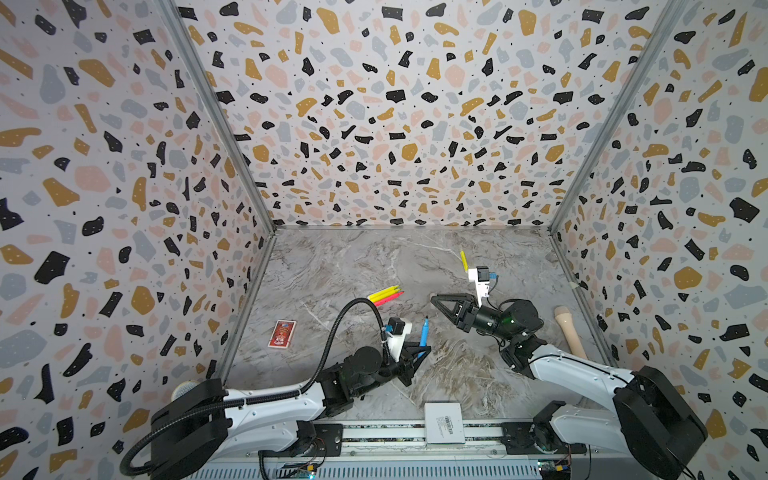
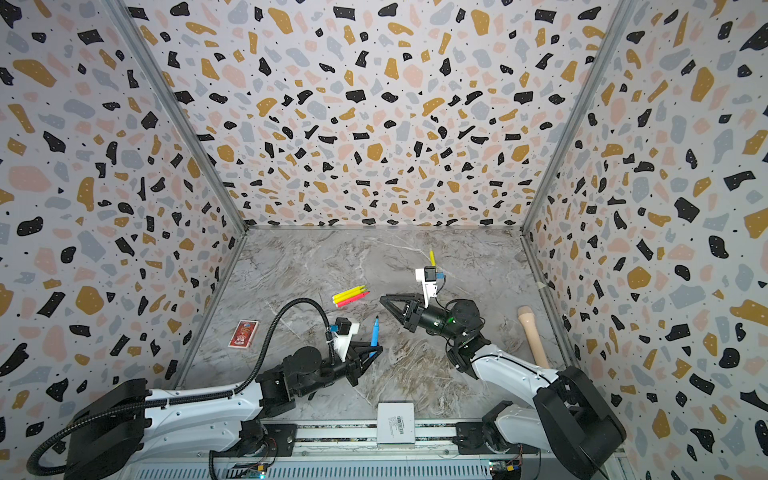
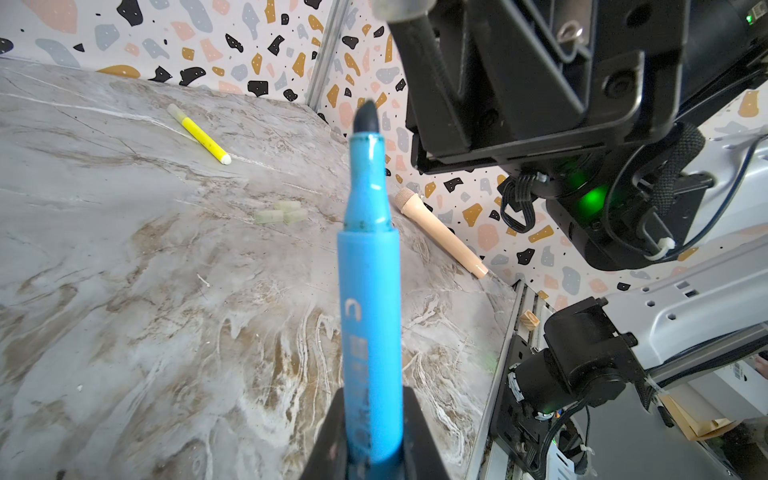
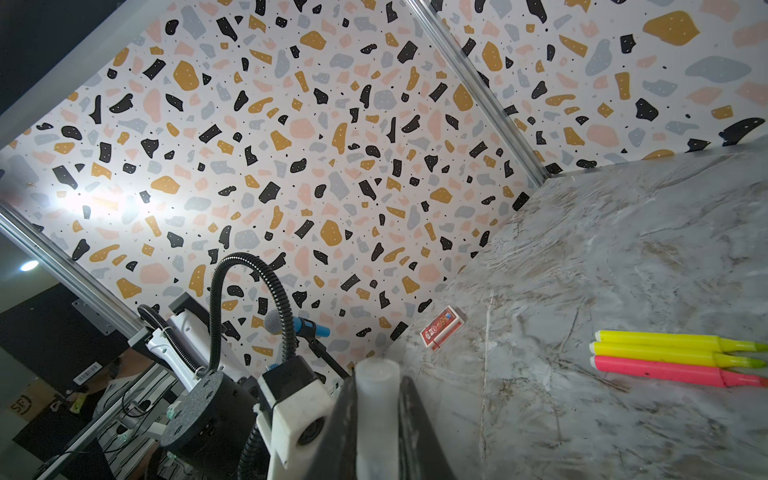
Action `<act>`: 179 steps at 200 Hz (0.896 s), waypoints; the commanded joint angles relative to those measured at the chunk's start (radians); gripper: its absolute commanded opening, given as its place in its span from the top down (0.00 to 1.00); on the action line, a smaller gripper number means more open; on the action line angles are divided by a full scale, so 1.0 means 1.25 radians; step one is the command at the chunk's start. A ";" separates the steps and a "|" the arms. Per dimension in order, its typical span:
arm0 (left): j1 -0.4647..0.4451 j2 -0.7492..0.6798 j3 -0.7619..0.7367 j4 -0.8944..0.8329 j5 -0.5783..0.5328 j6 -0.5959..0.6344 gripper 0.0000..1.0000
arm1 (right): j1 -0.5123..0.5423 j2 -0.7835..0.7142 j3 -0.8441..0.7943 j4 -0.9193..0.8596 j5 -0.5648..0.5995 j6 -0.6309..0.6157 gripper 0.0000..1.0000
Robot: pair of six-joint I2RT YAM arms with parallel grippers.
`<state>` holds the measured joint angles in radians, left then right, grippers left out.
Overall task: Insert the pens into the pen caps
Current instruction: 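Lift the cap and bring it over the blue pen tip in the left gripper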
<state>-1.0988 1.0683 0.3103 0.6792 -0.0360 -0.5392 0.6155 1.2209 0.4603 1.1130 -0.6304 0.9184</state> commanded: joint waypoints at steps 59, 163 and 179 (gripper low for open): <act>-0.008 -0.015 0.025 0.036 -0.015 0.003 1.00 | 0.028 0.019 0.025 0.038 0.008 0.000 0.87; -0.009 -0.045 0.040 0.000 -0.032 0.015 1.00 | 0.075 0.020 0.003 0.038 0.024 -0.011 0.87; -0.009 -0.048 0.043 -0.002 -0.035 0.017 1.00 | 0.085 0.017 -0.012 0.039 0.036 -0.015 0.87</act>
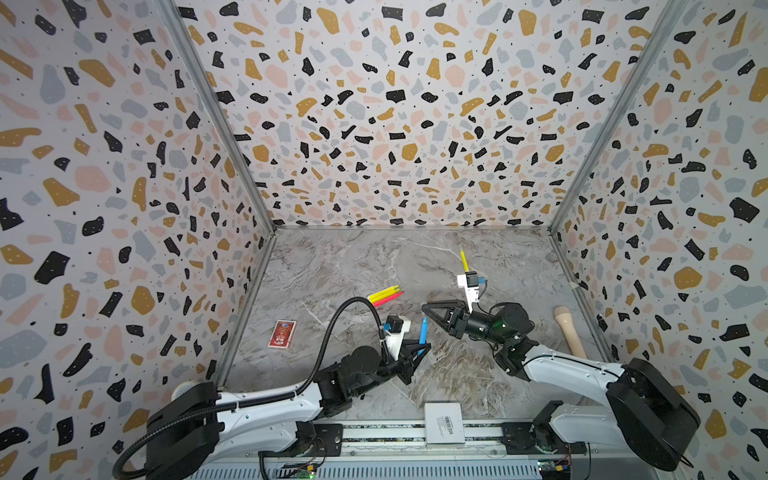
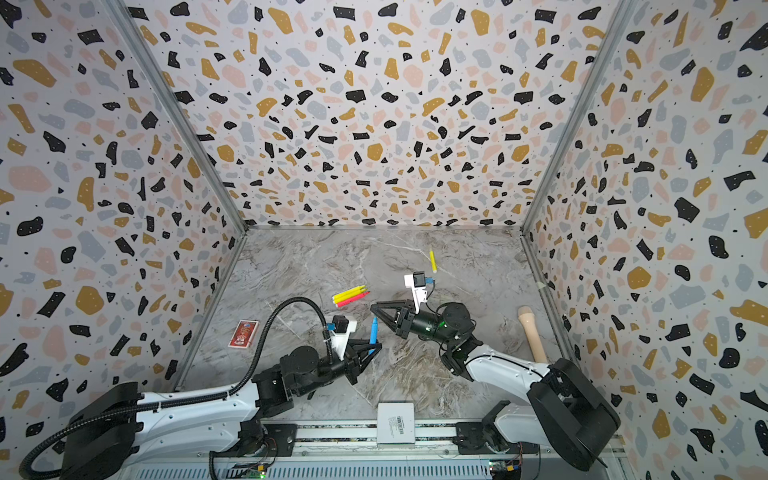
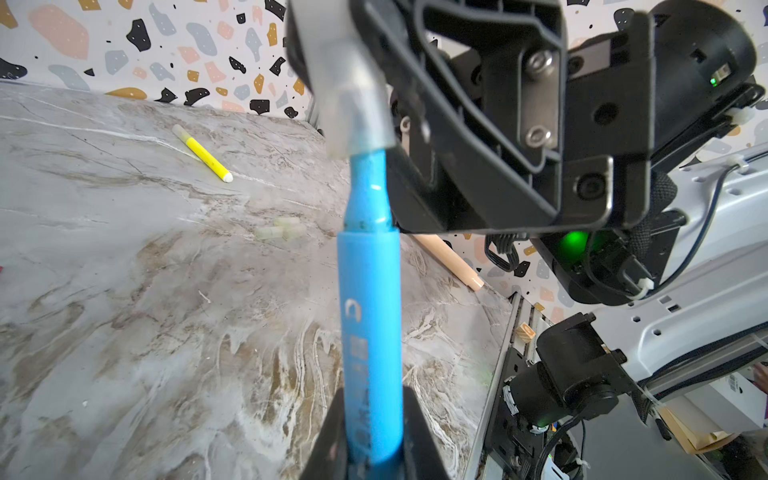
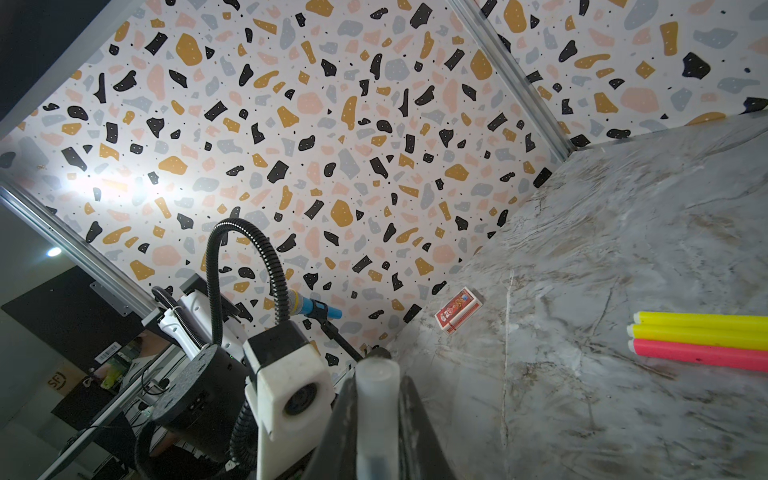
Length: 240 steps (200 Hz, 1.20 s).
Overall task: Insert the pens into the pen caps
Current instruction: 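Lift the cap and bring it over the blue pen tip in the left gripper, then push the cap onto the pen tip with the right gripper while left holds it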
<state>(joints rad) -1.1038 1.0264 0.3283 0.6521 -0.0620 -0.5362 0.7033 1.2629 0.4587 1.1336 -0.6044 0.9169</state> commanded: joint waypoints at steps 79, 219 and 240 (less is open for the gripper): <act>-0.005 -0.027 0.031 0.038 -0.012 0.001 1.00 | 0.056 -0.029 -0.071 0.073 0.051 -0.030 0.86; -0.004 -0.030 0.055 0.009 -0.004 0.025 1.00 | 0.088 -0.299 -0.069 -0.291 0.171 -0.206 0.31; -0.005 -0.026 0.059 0.007 0.005 0.029 1.00 | 0.050 -0.300 0.015 -0.438 0.171 -0.247 0.29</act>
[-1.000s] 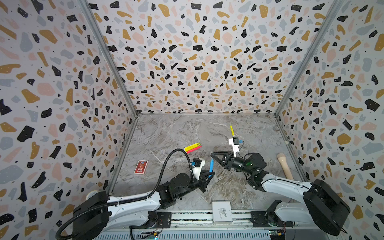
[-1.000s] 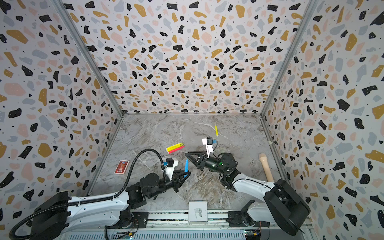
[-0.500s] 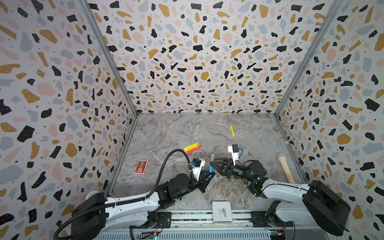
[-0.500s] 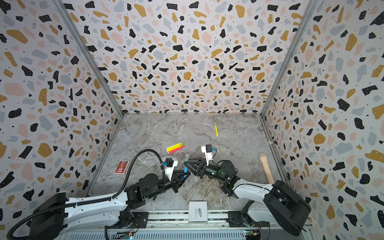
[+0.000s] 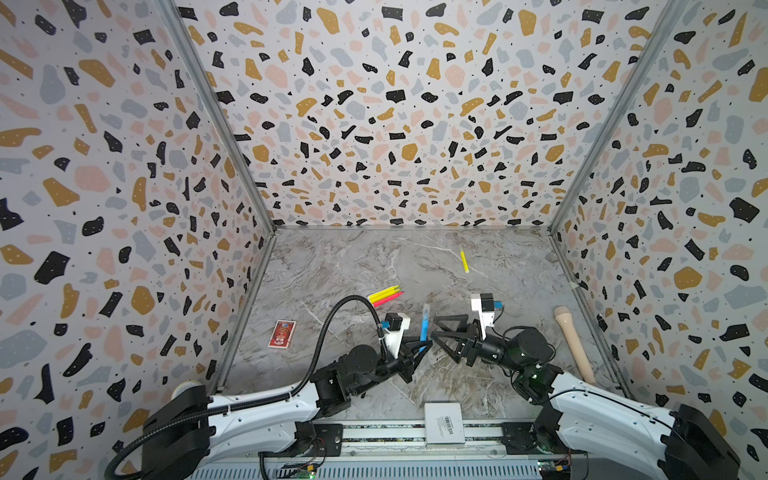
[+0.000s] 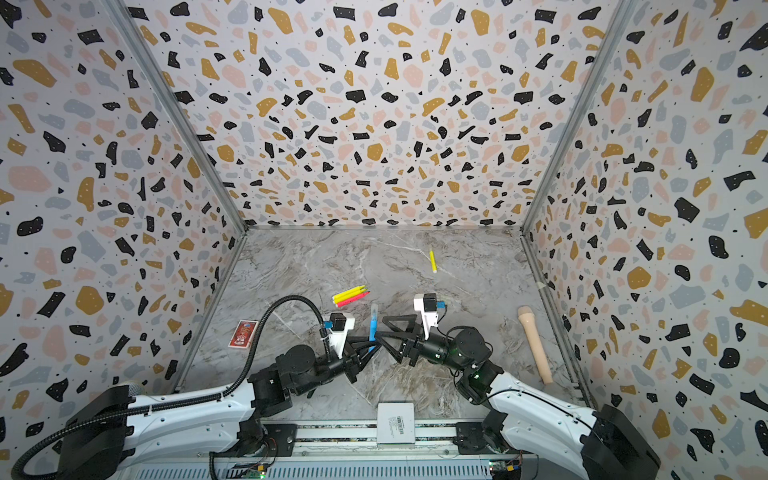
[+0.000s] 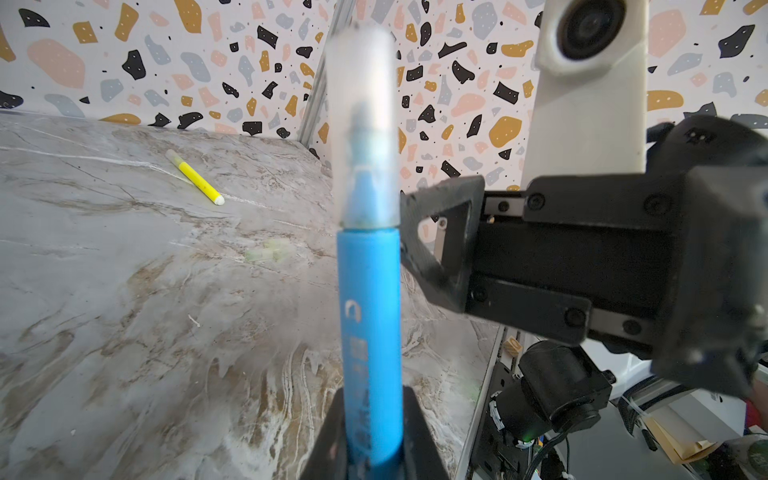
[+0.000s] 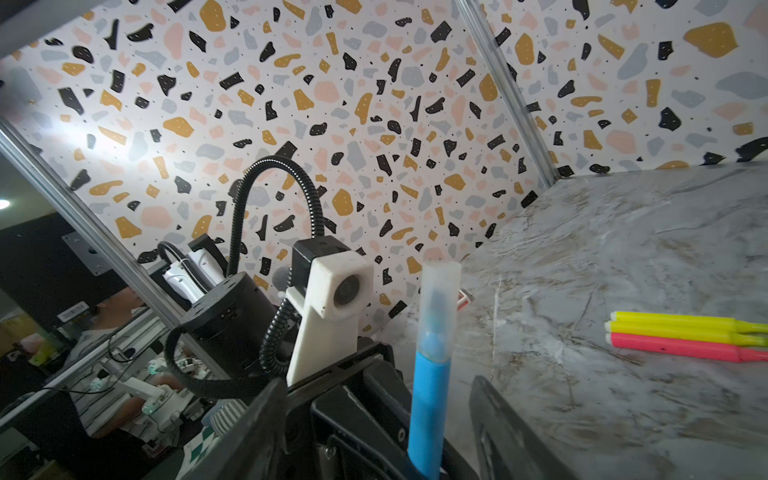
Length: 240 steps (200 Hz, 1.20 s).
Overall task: Insert the pens into the pen caps
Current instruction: 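Push the cap onto the pen tip with the right gripper while left holds it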
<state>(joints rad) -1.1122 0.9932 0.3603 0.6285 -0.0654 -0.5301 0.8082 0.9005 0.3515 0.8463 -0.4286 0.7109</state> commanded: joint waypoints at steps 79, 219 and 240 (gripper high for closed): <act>0.001 -0.013 0.019 0.021 0.019 0.018 1.00 | -0.082 0.132 0.331 -0.376 -0.095 -0.155 0.42; 0.001 -0.034 0.038 0.014 0.018 0.017 1.00 | -0.055 0.158 0.257 -0.357 -0.159 -0.156 0.87; 0.001 -0.053 0.041 0.010 0.003 0.015 1.00 | -0.041 0.145 0.204 -0.332 -0.155 -0.143 0.97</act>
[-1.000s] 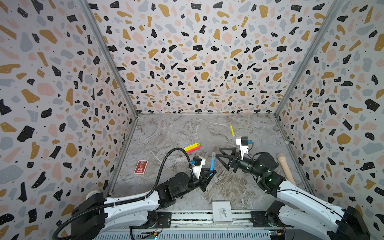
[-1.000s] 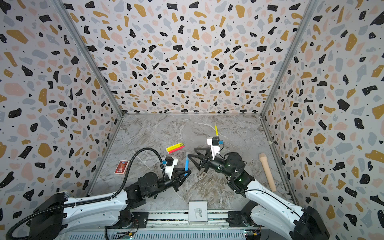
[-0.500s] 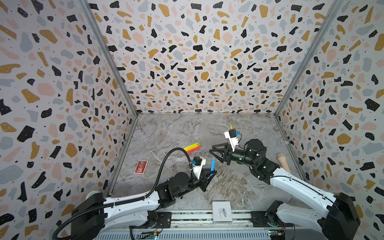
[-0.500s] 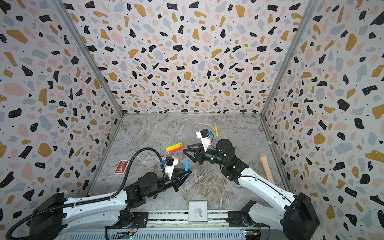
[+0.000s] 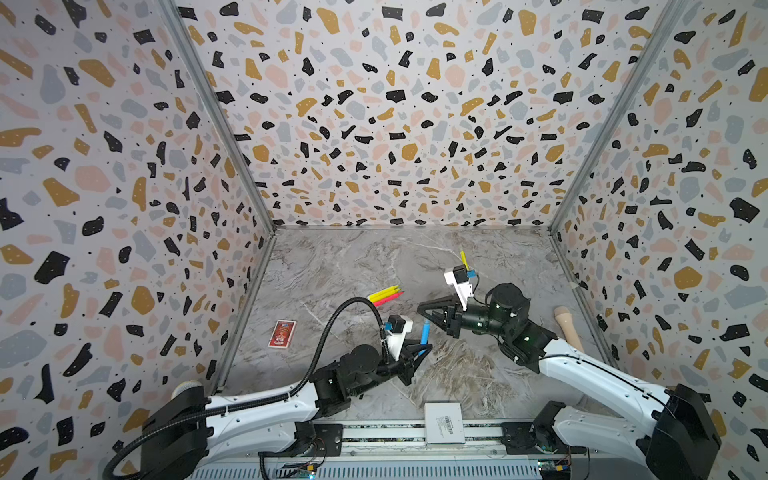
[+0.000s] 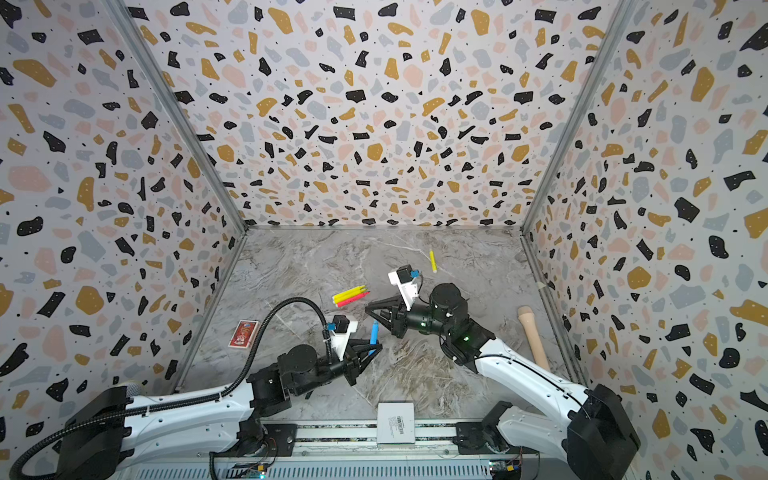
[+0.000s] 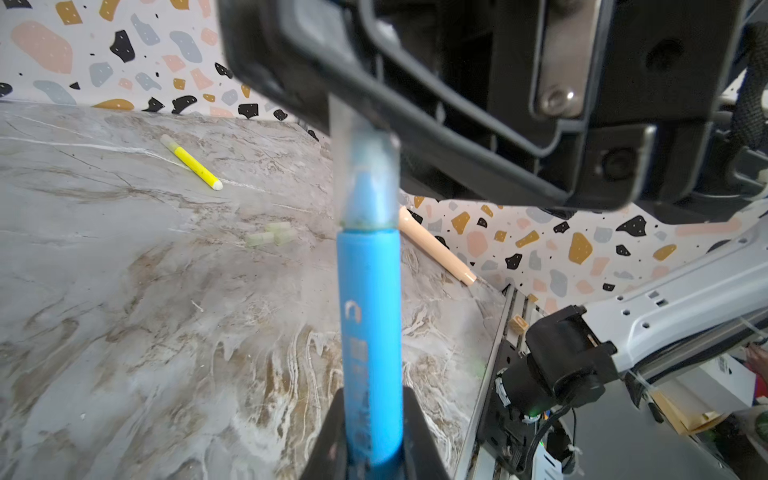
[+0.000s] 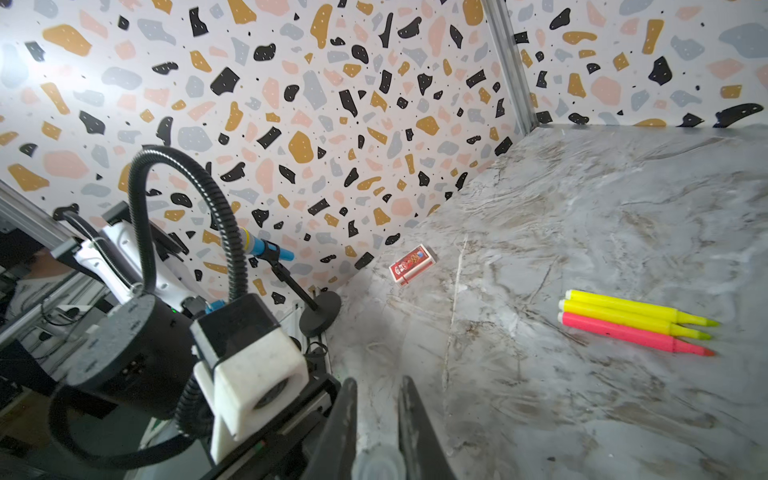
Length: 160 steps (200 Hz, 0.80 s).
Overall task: Insert the pens into the pen caps
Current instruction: 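Push the cap onto the pen tip with the right gripper while left holds it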
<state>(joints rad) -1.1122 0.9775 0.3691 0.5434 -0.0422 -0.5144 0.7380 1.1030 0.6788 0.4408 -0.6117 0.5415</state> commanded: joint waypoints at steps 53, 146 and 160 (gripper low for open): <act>0.010 -0.056 0.064 0.089 -0.032 0.002 1.00 | 0.105 -0.029 -0.215 0.077 0.083 0.050 1.00; 0.091 -0.082 0.102 0.127 -0.014 -0.011 1.00 | 0.268 0.047 -0.330 0.129 0.274 0.179 1.00; 0.109 -0.093 0.099 0.133 -0.004 -0.018 1.00 | 0.282 0.054 -0.327 0.110 0.300 0.187 1.00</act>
<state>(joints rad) -1.0672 0.9360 0.3695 0.2893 0.1047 -0.4904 0.9955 1.1137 0.3386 0.8593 -0.1059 0.7467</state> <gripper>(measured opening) 0.149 0.170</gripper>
